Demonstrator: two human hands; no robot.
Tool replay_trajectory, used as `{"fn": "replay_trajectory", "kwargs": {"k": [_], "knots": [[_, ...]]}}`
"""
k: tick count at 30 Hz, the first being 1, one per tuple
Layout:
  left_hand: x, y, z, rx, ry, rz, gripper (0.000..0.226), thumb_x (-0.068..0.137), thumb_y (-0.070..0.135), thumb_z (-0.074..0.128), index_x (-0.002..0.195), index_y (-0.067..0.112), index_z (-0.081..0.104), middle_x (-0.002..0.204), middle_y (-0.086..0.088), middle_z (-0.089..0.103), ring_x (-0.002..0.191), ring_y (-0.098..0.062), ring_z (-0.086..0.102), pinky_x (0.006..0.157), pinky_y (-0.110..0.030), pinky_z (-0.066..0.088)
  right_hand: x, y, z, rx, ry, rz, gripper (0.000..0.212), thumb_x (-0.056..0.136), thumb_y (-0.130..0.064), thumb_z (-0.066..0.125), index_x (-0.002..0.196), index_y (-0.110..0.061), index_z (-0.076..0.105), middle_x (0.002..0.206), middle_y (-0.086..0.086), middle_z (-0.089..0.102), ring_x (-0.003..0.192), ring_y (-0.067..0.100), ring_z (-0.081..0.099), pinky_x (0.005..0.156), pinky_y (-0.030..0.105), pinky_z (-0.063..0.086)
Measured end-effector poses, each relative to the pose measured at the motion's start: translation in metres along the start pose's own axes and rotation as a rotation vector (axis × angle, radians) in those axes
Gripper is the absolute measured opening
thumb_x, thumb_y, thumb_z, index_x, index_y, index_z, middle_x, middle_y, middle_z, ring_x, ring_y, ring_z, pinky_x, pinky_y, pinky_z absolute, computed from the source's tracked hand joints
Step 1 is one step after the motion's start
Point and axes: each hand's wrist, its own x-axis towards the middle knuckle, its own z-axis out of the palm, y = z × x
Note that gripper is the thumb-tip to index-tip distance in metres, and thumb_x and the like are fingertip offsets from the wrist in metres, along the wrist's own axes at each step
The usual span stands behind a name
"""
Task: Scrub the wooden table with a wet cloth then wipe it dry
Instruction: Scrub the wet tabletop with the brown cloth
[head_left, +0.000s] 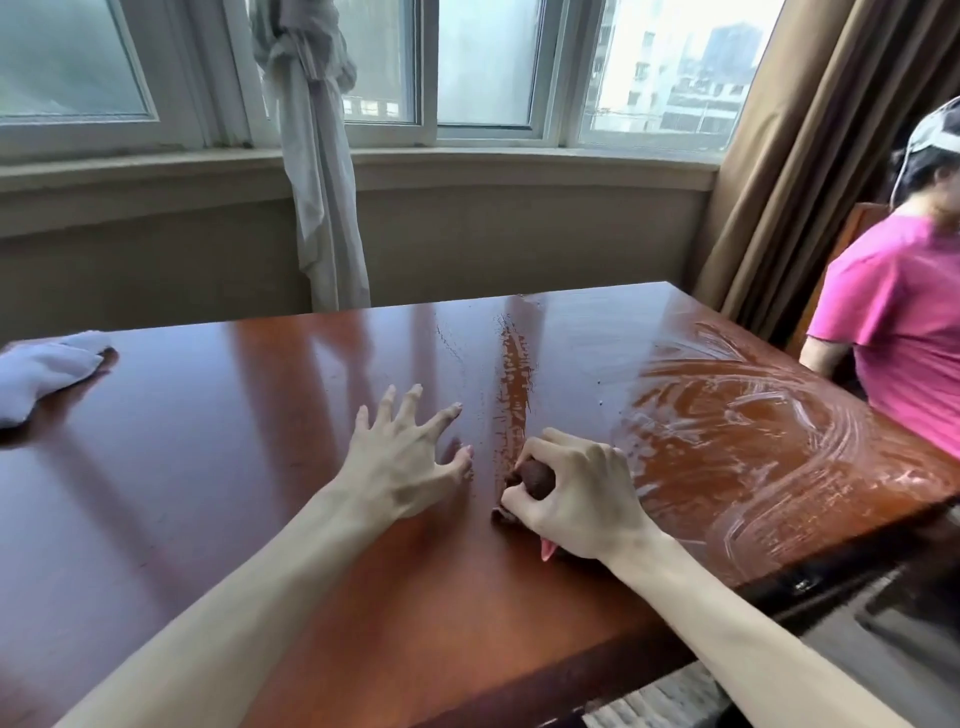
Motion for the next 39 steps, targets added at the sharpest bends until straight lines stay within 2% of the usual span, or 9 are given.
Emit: {"fn": "replay_trajectory", "kwargs": {"k": [5,8,13,18,22,25,30,35,39], "knots": [[0.005,-0.026,0.015,-0.025,0.012,-0.077,0.08,0.085,0.081,0.018,0.158,0.047,0.01,0.168,-0.005,0.01,0.155,-0.03,0.003,0.124,-0.055,0.008,0.064,0.031,0.021,0.004,-0.014,0.038,0.036,0.071,-0.058,0.06,0.069,-0.022,0.059,0.069,-0.01,0.059,0.066,0.019,0.06,0.063,0.031,0.05],[0.005,-0.034,0.025,-0.061,0.037,-0.107,0.085,0.079,0.082,0.006,0.157,0.049,0.014,0.168,-0.001,0.011,0.155,-0.026,0.002,0.125,-0.048,0.002,0.123,0.059,0.038,-0.015,-0.015,0.122,0.037,0.075,-0.05,0.067,0.061,-0.023,0.046,0.063,-0.011,0.051,0.067,0.023,0.054,0.063,0.03,0.036],[0.009,-0.034,0.032,-0.052,0.079,-0.125,0.078,0.082,0.08,0.006,0.155,0.054,0.008,0.169,0.006,0.005,0.155,-0.019,-0.006,0.126,-0.042,-0.005,0.226,0.105,0.073,-0.112,0.015,0.25,0.027,0.076,-0.052,0.064,0.082,-0.026,0.071,0.09,-0.001,0.074,0.091,0.03,0.067,0.073,0.033,0.039],[0.009,-0.034,0.034,-0.065,0.097,-0.139,0.076,0.083,0.08,0.007,0.154,0.056,0.009,0.169,0.007,0.005,0.155,-0.017,-0.006,0.126,-0.042,-0.006,0.269,0.115,0.088,-0.144,0.013,0.294,0.025,0.075,-0.048,0.06,0.083,-0.027,0.071,0.091,0.001,0.074,0.092,0.034,0.067,0.077,0.035,0.045],[0.007,-0.032,0.029,-0.066,0.063,-0.142,0.08,0.08,0.08,0.004,0.155,0.054,0.01,0.169,0.006,0.005,0.155,-0.02,-0.004,0.126,-0.043,-0.004,0.234,0.1,0.076,-0.153,0.013,0.275,0.026,0.077,-0.049,0.063,0.081,-0.024,0.07,0.089,0.001,0.073,0.088,0.032,0.068,0.071,0.033,0.041],[0.007,-0.032,0.028,-0.06,0.031,-0.139,0.084,0.078,0.081,0.003,0.156,0.051,0.013,0.169,0.003,0.008,0.156,-0.023,0.0,0.126,-0.047,0.0,0.182,0.078,0.058,-0.134,0.018,0.252,0.025,0.076,-0.049,0.065,0.071,-0.025,0.059,0.081,-0.001,0.07,0.082,0.03,0.066,0.067,0.032,0.037],[0.009,-0.018,0.01,0.095,-0.066,-0.136,0.069,0.096,0.07,0.016,0.159,0.043,0.009,0.169,-0.002,0.008,0.155,-0.03,0.003,0.121,-0.06,0.008,0.078,0.025,0.018,-0.098,-0.01,0.199,0.036,0.073,-0.054,0.063,0.059,-0.029,0.04,0.074,-0.005,0.064,0.073,0.025,0.064,0.063,0.03,0.039],[-0.017,0.023,-0.004,0.049,-0.078,-0.08,0.072,0.096,0.071,0.017,0.16,0.039,0.011,0.169,-0.004,0.006,0.155,-0.035,0.003,0.119,-0.065,0.011,-0.026,-0.017,-0.016,-0.045,0.014,0.149,0.034,0.071,-0.058,0.059,0.069,-0.024,0.055,0.071,-0.007,0.056,0.067,0.018,0.059,0.061,0.03,0.047],[-0.05,0.035,-0.002,0.038,-0.103,-0.08,0.076,0.094,0.075,0.017,0.16,0.039,0.006,0.169,-0.006,0.001,0.154,-0.039,0.001,0.118,-0.067,0.015,-0.036,-0.004,-0.03,-0.065,0.016,0.184,0.033,0.073,-0.056,0.061,0.068,-0.025,0.053,0.069,-0.01,0.054,0.07,0.019,0.06,0.061,0.029,0.039]]}}
